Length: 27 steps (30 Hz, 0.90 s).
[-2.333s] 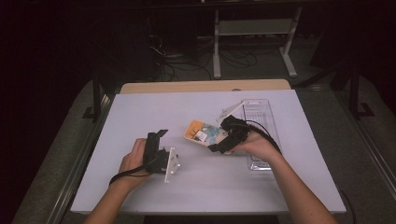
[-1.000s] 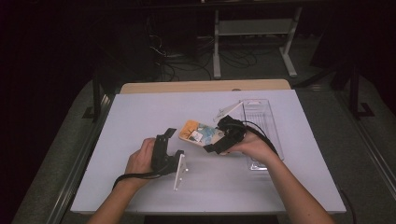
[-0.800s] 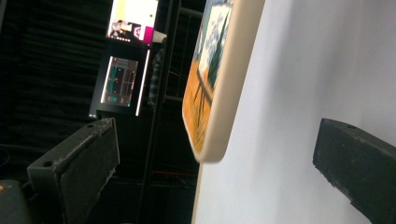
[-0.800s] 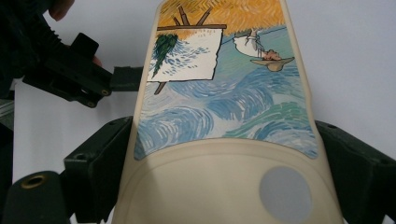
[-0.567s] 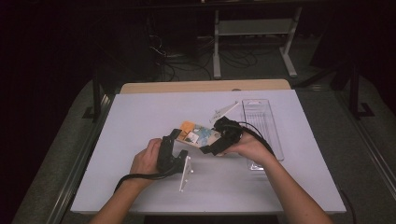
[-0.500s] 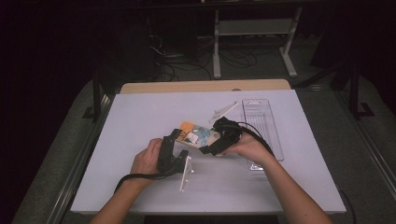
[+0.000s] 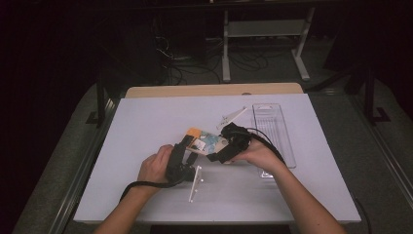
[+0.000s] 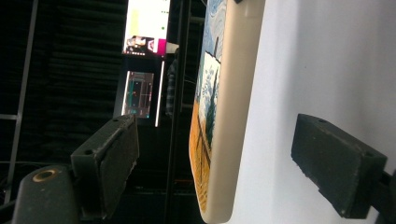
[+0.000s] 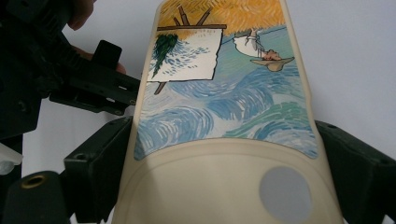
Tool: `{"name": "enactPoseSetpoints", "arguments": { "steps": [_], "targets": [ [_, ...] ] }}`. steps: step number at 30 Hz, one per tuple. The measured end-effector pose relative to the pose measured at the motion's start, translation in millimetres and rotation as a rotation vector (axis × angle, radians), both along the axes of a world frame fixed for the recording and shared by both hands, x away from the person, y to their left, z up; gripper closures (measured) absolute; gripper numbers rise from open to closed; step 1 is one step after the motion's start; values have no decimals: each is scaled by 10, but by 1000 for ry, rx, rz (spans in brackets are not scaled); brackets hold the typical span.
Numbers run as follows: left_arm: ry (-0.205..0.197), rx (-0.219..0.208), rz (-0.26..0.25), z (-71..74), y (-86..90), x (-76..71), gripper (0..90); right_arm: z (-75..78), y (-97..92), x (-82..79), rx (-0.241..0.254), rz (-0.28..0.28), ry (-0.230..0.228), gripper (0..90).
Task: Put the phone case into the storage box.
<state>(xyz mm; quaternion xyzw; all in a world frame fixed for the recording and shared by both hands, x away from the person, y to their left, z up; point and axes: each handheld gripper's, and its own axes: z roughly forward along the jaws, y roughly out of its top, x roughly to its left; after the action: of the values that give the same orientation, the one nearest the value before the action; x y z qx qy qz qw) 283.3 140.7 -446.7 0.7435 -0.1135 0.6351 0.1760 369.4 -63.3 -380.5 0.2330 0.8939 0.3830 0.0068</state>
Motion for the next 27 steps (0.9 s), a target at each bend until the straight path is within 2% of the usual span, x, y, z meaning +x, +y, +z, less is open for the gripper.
{"name": "enactPoseSetpoints", "arguments": {
  "steps": [4,5,7,8,9,15,20,27],
  "targets": [
    [-10,8,-6,0,3,-3,224,-5,6,2,0,-3,0,107],
    [-13,10,-9,-3,3,-4,234,1,18,-12,11,-14,23,107],
    [-16,15,-10,-6,1,-5,265,2,26,-20,15,-16,32,107],
    [-21,18,-15,-11,0,-8,284,1,29,-20,16,-14,31,107],
    [-26,22,-19,-13,-3,-11,304,-10,24,-6,3,-3,7,107],
    [-43,29,-23,-10,-21,-28,406,-24,41,-8,-4,2,8,107],
    [-32,41,-25,-3,-30,-36,504,-32,50,-9,-5,1,12,107],
    [-35,56,-30,4,-49,-48,575,-40,63,-11,-4,4,13,107]
  ]
}}
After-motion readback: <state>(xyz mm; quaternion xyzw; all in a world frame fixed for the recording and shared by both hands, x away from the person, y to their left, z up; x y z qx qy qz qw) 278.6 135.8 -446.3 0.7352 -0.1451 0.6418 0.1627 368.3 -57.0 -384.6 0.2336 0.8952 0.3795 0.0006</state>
